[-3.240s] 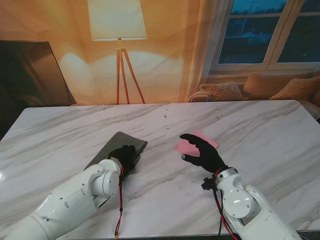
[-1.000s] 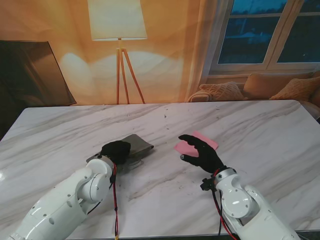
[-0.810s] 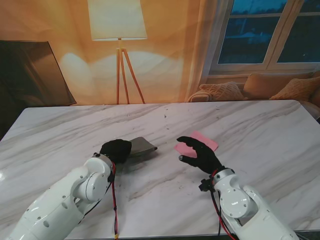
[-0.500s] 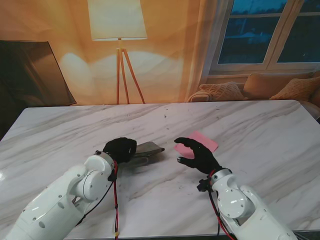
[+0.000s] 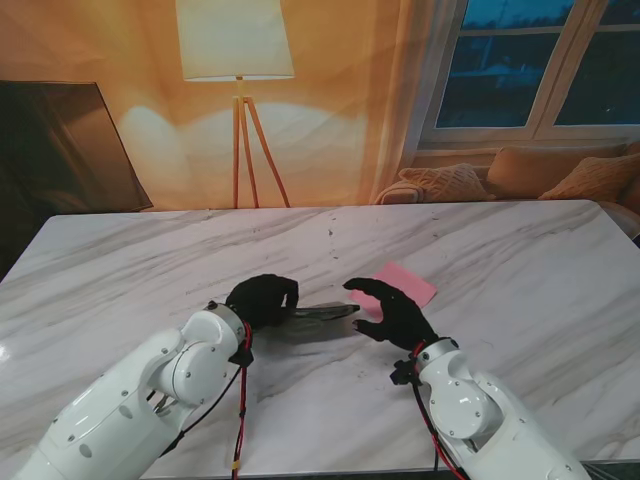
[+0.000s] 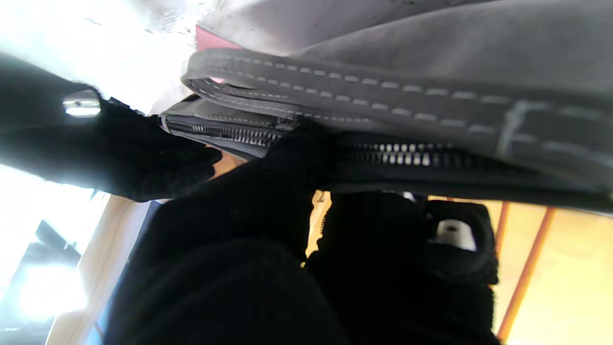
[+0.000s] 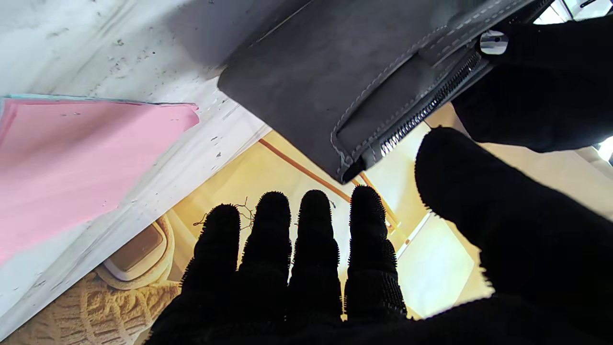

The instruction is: Collect documents into a storage pouch

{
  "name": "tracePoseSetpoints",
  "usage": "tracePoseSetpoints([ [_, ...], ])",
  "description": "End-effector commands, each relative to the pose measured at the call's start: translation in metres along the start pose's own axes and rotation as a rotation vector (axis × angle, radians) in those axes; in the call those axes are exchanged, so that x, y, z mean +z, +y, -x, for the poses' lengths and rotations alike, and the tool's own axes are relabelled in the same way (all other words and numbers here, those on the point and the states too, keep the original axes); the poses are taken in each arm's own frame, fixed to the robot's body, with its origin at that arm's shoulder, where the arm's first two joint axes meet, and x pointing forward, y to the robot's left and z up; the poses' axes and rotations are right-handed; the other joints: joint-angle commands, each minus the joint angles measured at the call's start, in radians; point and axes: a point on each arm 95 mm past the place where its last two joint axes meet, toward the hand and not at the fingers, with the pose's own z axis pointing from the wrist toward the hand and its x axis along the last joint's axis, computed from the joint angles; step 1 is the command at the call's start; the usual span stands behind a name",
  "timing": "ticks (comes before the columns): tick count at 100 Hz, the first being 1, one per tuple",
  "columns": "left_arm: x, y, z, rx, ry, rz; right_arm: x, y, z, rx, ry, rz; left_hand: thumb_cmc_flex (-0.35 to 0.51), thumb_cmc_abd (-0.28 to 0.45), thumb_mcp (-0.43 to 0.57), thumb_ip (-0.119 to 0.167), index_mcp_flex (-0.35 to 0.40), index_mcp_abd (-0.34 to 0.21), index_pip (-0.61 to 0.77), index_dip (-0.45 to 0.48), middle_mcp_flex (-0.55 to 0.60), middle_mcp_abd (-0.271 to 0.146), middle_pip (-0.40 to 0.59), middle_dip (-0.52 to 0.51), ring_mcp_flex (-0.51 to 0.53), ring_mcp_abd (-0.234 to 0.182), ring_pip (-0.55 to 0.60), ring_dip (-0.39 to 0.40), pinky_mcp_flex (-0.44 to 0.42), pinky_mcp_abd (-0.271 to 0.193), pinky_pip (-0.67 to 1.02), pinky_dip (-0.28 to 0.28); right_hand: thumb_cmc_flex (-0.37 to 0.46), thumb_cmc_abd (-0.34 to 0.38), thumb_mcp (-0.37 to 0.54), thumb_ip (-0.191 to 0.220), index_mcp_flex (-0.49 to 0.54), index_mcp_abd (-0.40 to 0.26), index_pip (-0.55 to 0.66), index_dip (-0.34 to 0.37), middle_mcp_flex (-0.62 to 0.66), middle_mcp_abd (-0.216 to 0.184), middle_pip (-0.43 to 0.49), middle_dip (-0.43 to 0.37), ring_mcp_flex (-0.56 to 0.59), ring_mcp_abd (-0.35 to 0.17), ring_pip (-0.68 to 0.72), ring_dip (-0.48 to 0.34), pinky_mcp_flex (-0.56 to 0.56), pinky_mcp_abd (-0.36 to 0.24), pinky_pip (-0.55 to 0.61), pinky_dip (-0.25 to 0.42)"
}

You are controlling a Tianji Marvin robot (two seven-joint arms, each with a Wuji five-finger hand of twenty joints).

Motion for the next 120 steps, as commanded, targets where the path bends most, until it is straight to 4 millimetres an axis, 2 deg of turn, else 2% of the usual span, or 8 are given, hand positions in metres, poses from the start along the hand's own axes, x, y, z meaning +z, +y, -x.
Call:
tracePoseSetpoints([
  [1,0.001,-0.005,-0.015,-0.012,0.04,-0.01,0.0,-0.004,-0.001,0.0,-0.001,-0.012,0.08,0.059,0.033,0.009,0.07,-0.06,0.138,0.091,0.007,0.031,0.025,0.037,0.009,0.049,0.057,0.011,-0.018,-0.093,0.015,0.024,0.021,-0.032,0.048,-0.02,0.03,-0.03,0.01,-0.012,0.033,-0.019,0.011,0.002,-0.022,-0.034,0.02,0.007,-0.008,-0.043,0.014,-0.012],
  [26,0.003,-0.007,-0.024,-0.089,0.046,-0.008,-0.001,-0.006,-0.003,0.004,-0.003,-0.003,0.083,0.06,0.035,0.009,0.072,-0.055,0.131,0.096,0.004,0.035,0.018,0.037,0.005,0.058,0.054,0.011,-0.018,-0.091,0.014,0.024,0.04,-0.048,0.054,-0.021,0.106,-0.045,0.058,-0.022,0.242,0.017,0.082,0.11,0.116,0.035,0.09,0.043,0.049,0.105,0.222,0.079],
  [44,0.007,-0.006,-0.026,-0.098,0.048,-0.011,0.0,-0.008,-0.004,0.017,0.003,0.0,0.086,0.065,0.027,0.008,0.068,-0.057,0.124,0.098,-0.001,0.032,0.013,0.036,-0.001,0.059,0.05,0.011,-0.022,-0.091,0.011,0.025,0.102,-0.013,0.076,-0.019,0.318,-0.065,0.147,0.014,0.48,0.047,0.158,0.195,0.371,0.084,0.266,0.136,0.197,0.171,0.51,0.205],
  [54,0.01,-0.006,-0.025,-0.106,0.047,-0.018,0.0,-0.01,-0.006,0.03,0.002,0.003,0.091,0.071,0.016,0.006,0.059,-0.06,0.103,0.091,-0.009,0.031,-0.002,0.028,-0.015,0.069,0.034,0.006,-0.035,-0.091,-0.001,0.023,0.192,-0.014,0.021,-0.147,0.423,-0.1,0.297,-0.093,0.622,0.064,0.147,0.285,0.47,0.107,0.355,0.178,0.262,0.182,0.663,0.206],
  [76,0.012,-0.004,-0.022,-0.132,0.043,-0.036,0.0,-0.011,-0.006,0.036,0.002,0.001,0.057,0.084,-0.022,0.016,0.011,-0.059,0.061,-0.132,-0.057,0.014,-0.112,-0.017,-0.126,0.131,-0.114,-0.053,-0.161,-0.053,-0.134,0.024,0.321,0.059,-0.053,-0.149,0.598,-0.145,0.469,-0.175,0.759,0.071,0.15,0.315,0.565,0.132,0.427,0.19,0.329,0.19,0.769,0.188],
  [89,0.006,-0.009,-0.02,-0.138,0.032,-0.06,0.0,-0.012,-0.007,0.037,0.0,0.007,-0.098,0.021,0.064,0.06,-0.065,-0.058,-0.091,-0.248,-0.181,0.008,-0.153,-0.153,-0.266,0.145,-0.326,-0.136,-0.353,-0.035,-0.301,-0.009,0.345,0.092,-0.079,-0.137,0.645,-0.141,0.465,-0.161,0.781,0.077,0.169,0.316,0.585,0.14,0.448,0.191,0.345,0.192,0.792,0.181],
  [99,-0.002,-0.018,-0.015,-0.087,0.015,-0.1,0.0,-0.012,-0.007,0.035,-0.002,0.013,-0.203,0.056,0.091,0.106,-0.108,-0.062,-0.247,-0.269,-0.289,-0.016,-0.14,-0.399,-0.35,0.11,-0.472,-0.204,-0.484,-0.043,-0.391,-0.086,0.348,0.101,-0.085,-0.133,0.652,-0.138,0.46,-0.153,0.782,0.084,0.183,0.319,0.589,0.146,0.47,0.196,0.352,0.189,0.815,0.181],
  [120,-0.017,-0.043,-0.003,-0.058,-0.014,-0.169,0.001,-0.012,-0.008,0.033,-0.005,0.026,-0.313,0.144,0.036,0.19,-0.139,-0.063,-0.411,-0.299,-0.372,-0.033,-0.226,-0.474,-0.437,0.081,-0.637,-0.271,-0.621,-0.04,-0.47,-0.195,0.351,0.114,-0.096,-0.129,0.654,-0.132,0.456,-0.137,0.779,0.098,0.212,0.324,0.595,0.159,0.523,0.212,0.367,0.184,0.859,0.186],
])
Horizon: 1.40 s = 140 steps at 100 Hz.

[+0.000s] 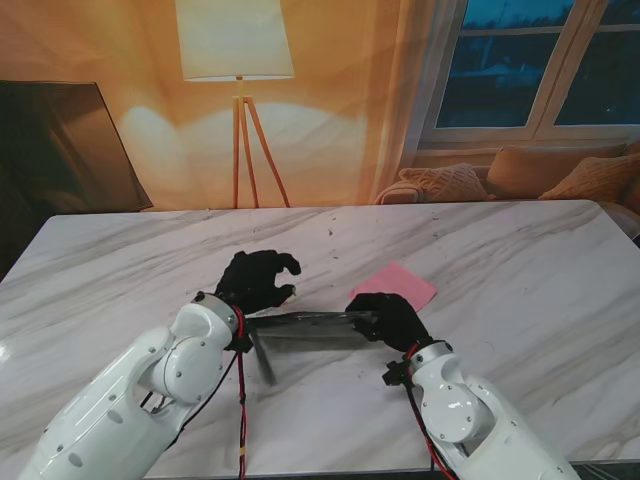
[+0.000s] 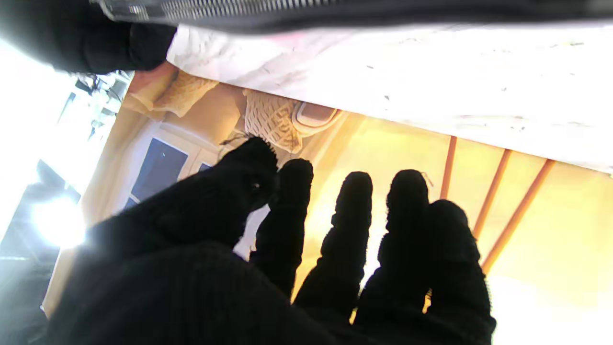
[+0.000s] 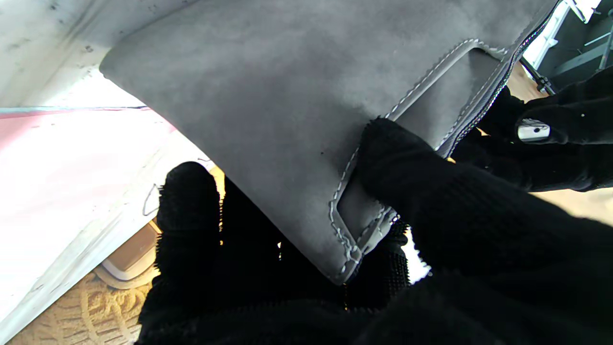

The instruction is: Collect documents into a storage pouch

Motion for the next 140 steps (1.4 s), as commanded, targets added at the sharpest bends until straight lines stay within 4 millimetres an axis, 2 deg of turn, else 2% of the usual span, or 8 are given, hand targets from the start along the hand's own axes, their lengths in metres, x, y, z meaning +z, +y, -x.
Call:
tracePoseSetpoints([
  [1,-0.004,-0.013,0.003,0.019,-0.004,-0.02,0.0,-0.004,-0.001,0.0,-0.005,-0.011,-0.03,0.04,-0.021,0.032,-0.025,-0.018,-0.02,-0.019,-0.043,-0.009,-0.009,-0.031,-0.043,0.021,-0.035,-0.018,-0.041,-0.04,-0.017,-0.03,0.061,0.077,-0.01,0.021,0.084,-0.049,0.059,0.036,0.056,-0.002,0.063,0.026,0.045,0.009,0.037,0.019,0.015,-0.007,0.04,0.002],
  [22,-0.024,-0.03,0.021,0.074,-0.054,-0.044,0.001,-0.005,-0.002,-0.003,-0.009,0.0,-0.041,0.042,-0.042,0.041,-0.037,-0.021,-0.052,-0.038,-0.058,-0.024,-0.034,-0.05,-0.053,0.005,-0.078,-0.038,-0.056,-0.042,-0.048,-0.067,0.061,0.081,-0.008,0.022,0.084,-0.037,0.062,0.041,0.05,0.008,0.096,0.033,0.066,0.028,0.121,0.05,0.045,-0.01,0.108,0.018],
  [51,-0.054,-0.022,0.046,0.063,-0.151,0.001,0.001,-0.005,-0.004,0.001,-0.015,0.021,-0.031,0.031,-0.056,0.039,-0.04,-0.04,-0.084,-0.05,-0.061,-0.037,-0.061,-0.07,-0.067,-0.007,-0.126,-0.059,-0.083,-0.039,-0.108,-0.094,0.071,0.09,-0.009,0.025,0.087,-0.02,0.069,0.051,0.042,0.037,0.153,0.056,0.124,0.013,0.242,0.086,0.109,-0.015,0.197,0.03],
  [69,-0.069,-0.017,0.059,0.062,-0.218,0.044,0.0,-0.004,-0.005,0.006,-0.011,0.02,0.086,-0.012,0.106,0.052,-0.078,-0.064,-0.103,-0.06,-0.091,-0.068,-0.078,-0.09,-0.081,-0.045,-0.182,-0.089,-0.087,-0.052,-0.191,-0.118,0.074,0.094,-0.014,0.026,0.082,-0.015,0.068,0.054,0.037,0.04,0.161,0.06,0.128,0.009,0.254,0.089,0.11,-0.017,0.2,0.026],
  [81,-0.077,-0.012,0.067,0.078,-0.244,0.086,0.0,-0.004,-0.005,0.009,-0.012,0.021,0.11,-0.025,0.131,0.046,-0.122,-0.075,-0.126,-0.08,-0.128,-0.084,-0.1,-0.119,-0.102,-0.063,-0.227,-0.122,-0.094,-0.056,-0.246,-0.142,0.074,0.097,-0.017,0.026,0.078,-0.012,0.066,0.054,0.033,0.04,0.162,0.06,0.128,0.007,0.26,0.09,0.11,-0.018,0.202,0.025],
  [96,-0.084,-0.006,0.077,0.065,-0.253,0.144,0.001,-0.004,-0.006,0.009,-0.011,0.021,0.077,-0.048,0.105,0.037,-0.173,-0.082,-0.192,-0.122,-0.18,-0.098,-0.15,-0.172,-0.141,-0.074,-0.298,-0.162,-0.126,-0.056,-0.349,-0.171,0.074,0.102,-0.02,0.026,0.072,-0.009,0.065,0.054,0.027,0.039,0.161,0.058,0.129,0.002,0.263,0.09,0.111,-0.02,0.203,0.022],
  [116,-0.09,0.005,0.094,0.074,-0.252,0.294,0.001,-0.004,-0.006,0.012,-0.012,0.024,0.018,-0.066,0.057,0.025,-0.285,-0.105,-0.296,-0.161,-0.262,-0.148,-0.222,-0.248,-0.191,-0.104,-0.418,-0.222,-0.134,-0.053,-0.545,-0.193,0.076,0.11,-0.026,0.025,0.068,-0.006,0.064,0.056,0.021,0.038,0.161,0.057,0.125,-0.002,0.262,0.088,0.106,-0.022,0.199,0.018],
  [140,-0.08,0.022,0.112,-0.038,-0.241,0.334,0.001,-0.004,-0.007,0.015,-0.014,0.015,-0.052,-0.09,0.016,0.014,-0.323,-0.113,-0.34,-0.165,-0.301,-0.167,-0.259,-0.286,-0.208,-0.121,-0.507,-0.269,-0.138,-0.051,-0.667,-0.166,0.076,0.113,-0.031,0.026,0.067,-0.007,0.067,0.06,0.018,0.035,0.161,0.055,0.123,-0.004,0.261,0.088,0.102,-0.022,0.194,0.013],
])
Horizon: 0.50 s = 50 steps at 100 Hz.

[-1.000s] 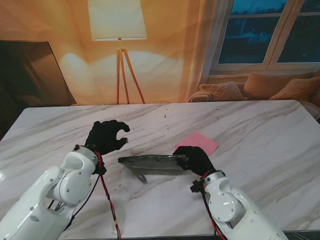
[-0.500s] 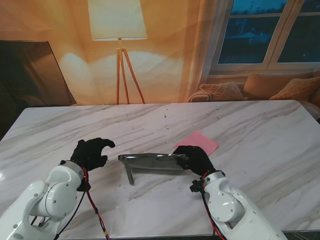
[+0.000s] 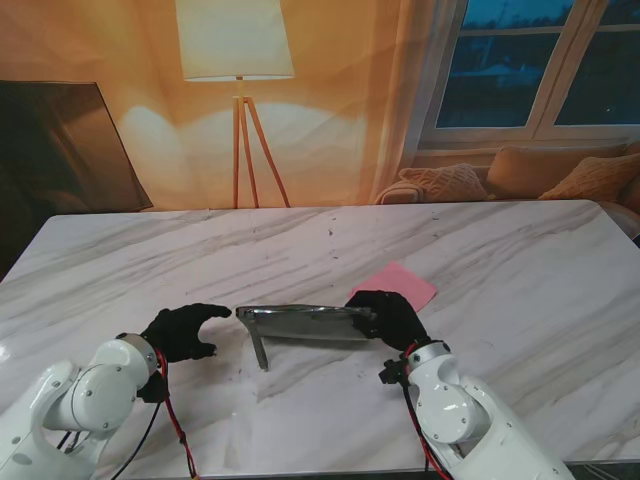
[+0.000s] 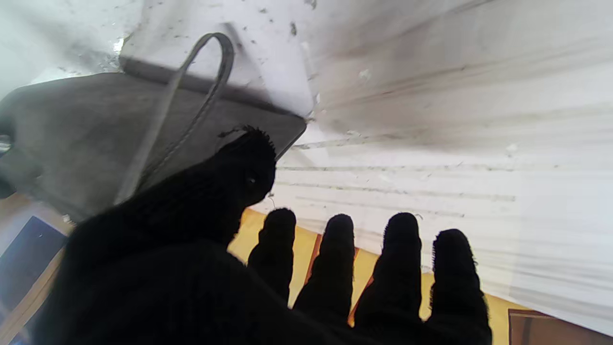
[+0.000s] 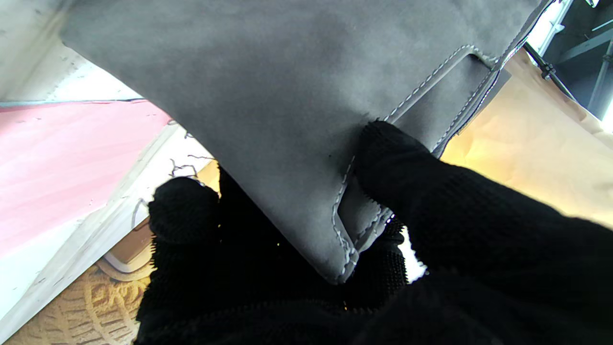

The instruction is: Collect documents into a storage pouch

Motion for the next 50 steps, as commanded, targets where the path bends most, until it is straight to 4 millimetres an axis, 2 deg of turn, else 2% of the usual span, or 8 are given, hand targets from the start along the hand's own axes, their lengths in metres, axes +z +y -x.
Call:
tracePoseSetpoints([
  [1,0.006,0.005,0.005,-0.007,0.005,0.028,0.0,-0.003,-0.001,0.004,-0.005,-0.018,-0.031,-0.027,-0.023,-0.019,-0.044,-0.027,-0.007,-0.011,-0.051,-0.025,-0.005,-0.017,-0.039,-0.022,-0.026,-0.018,-0.017,-0.007,-0.033,0.018,0.065,0.082,-0.008,0.026,0.067,-0.045,0.076,0.039,0.019,0.01,0.035,0.016,0.062,-0.02,0.054,0.028,0.002,-0.032,0.033,0.004],
  [11,0.018,0.008,0.008,-0.045,0.032,0.025,0.0,-0.002,-0.001,0.007,-0.008,-0.021,-0.032,-0.04,-0.013,-0.021,-0.058,-0.023,-0.017,-0.015,-0.058,-0.056,-0.014,-0.032,-0.029,-0.034,-0.041,-0.033,-0.005,-0.014,-0.027,0.035,0.065,0.084,-0.009,0.026,0.067,-0.044,0.076,0.039,0.016,0.009,0.034,0.015,0.058,-0.02,0.052,0.028,-0.003,-0.032,0.028,0.002],
  [21,0.029,0.011,0.007,-0.088,0.045,0.002,0.0,-0.002,-0.001,0.008,-0.009,-0.021,-0.038,-0.05,0.006,-0.027,-0.062,-0.02,-0.019,-0.018,-0.059,-0.069,-0.009,-0.044,-0.029,-0.046,-0.056,-0.054,-0.008,-0.021,-0.04,0.024,0.064,0.084,-0.011,0.025,0.064,-0.044,0.076,0.04,0.016,0.009,0.033,0.015,0.058,-0.021,0.051,0.027,-0.003,-0.031,0.027,0.0],
  [50,0.057,0.008,-0.004,-0.147,0.1,-0.085,0.0,-0.001,-0.002,0.013,-0.008,-0.022,-0.01,-0.039,0.029,-0.026,-0.042,-0.015,0.006,-0.016,-0.028,-0.066,0.026,-0.046,-0.021,-0.061,-0.043,-0.07,0.002,-0.03,-0.031,0.01,0.062,0.083,-0.012,0.024,0.064,-0.044,0.079,0.04,0.017,0.01,0.033,0.014,0.06,-0.025,0.049,0.026,-0.004,-0.032,0.025,-0.003],
])
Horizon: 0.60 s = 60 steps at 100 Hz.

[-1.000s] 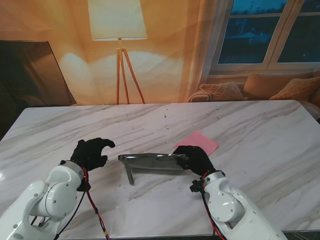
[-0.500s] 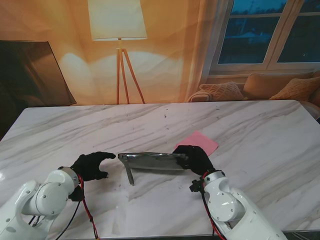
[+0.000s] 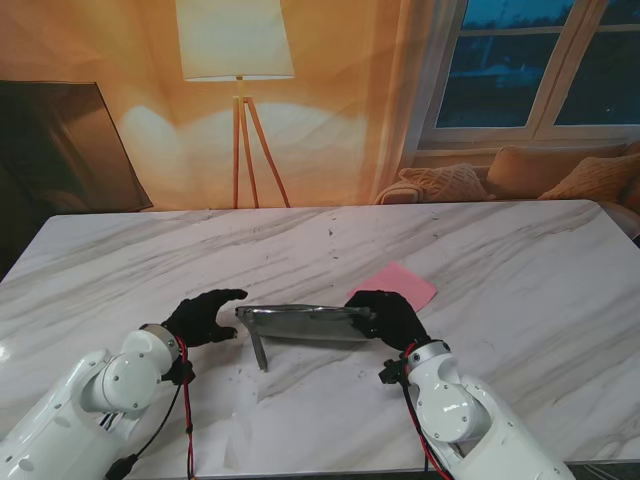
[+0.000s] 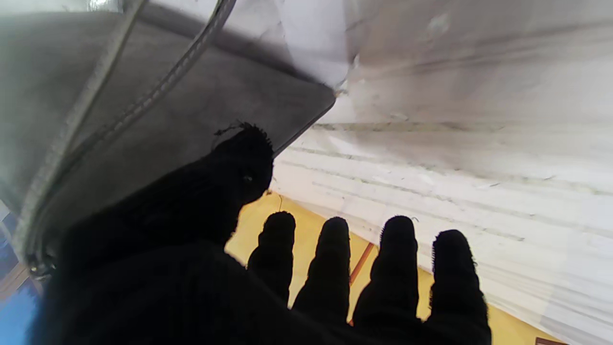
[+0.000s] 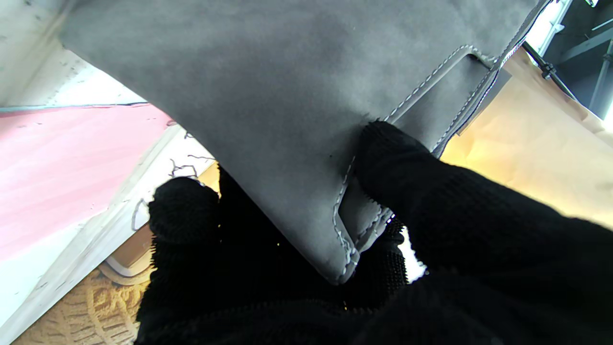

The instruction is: Collect documents into a storage pouch

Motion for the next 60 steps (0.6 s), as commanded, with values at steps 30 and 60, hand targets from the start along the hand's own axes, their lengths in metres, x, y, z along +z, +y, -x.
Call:
tracePoseSetpoints([
  [30,0.02,0.003,-0.021,-0.118,0.071,0.0,0.001,0.0,-0.001,0.006,-0.003,-0.006,0.02,-0.004,0.042,-0.032,0.198,-0.048,0.149,0.032,0.14,-0.032,0.046,-0.022,0.01,-0.025,0.02,-0.029,-0.005,0.006,0.051,-0.019,0.059,0.072,0.006,0.026,0.088,-0.05,0.084,0.042,0.028,0.013,0.031,0.01,0.082,-0.025,0.036,0.009,0.014,-0.028,0.026,-0.009],
  [60,0.025,0.01,-0.032,-0.326,0.12,-0.023,0.005,-0.001,-0.006,0.031,-0.009,-0.02,0.198,0.041,-0.029,-0.112,0.445,-0.056,0.343,0.082,0.467,0.009,0.163,0.065,0.186,-0.007,0.202,0.06,0.011,0.015,0.246,-0.014,0.052,0.074,-0.004,0.019,0.063,-0.04,0.08,0.04,0.015,0.013,0.026,0.009,0.08,-0.029,0.036,0.008,0.013,-0.031,0.028,-0.014],
])
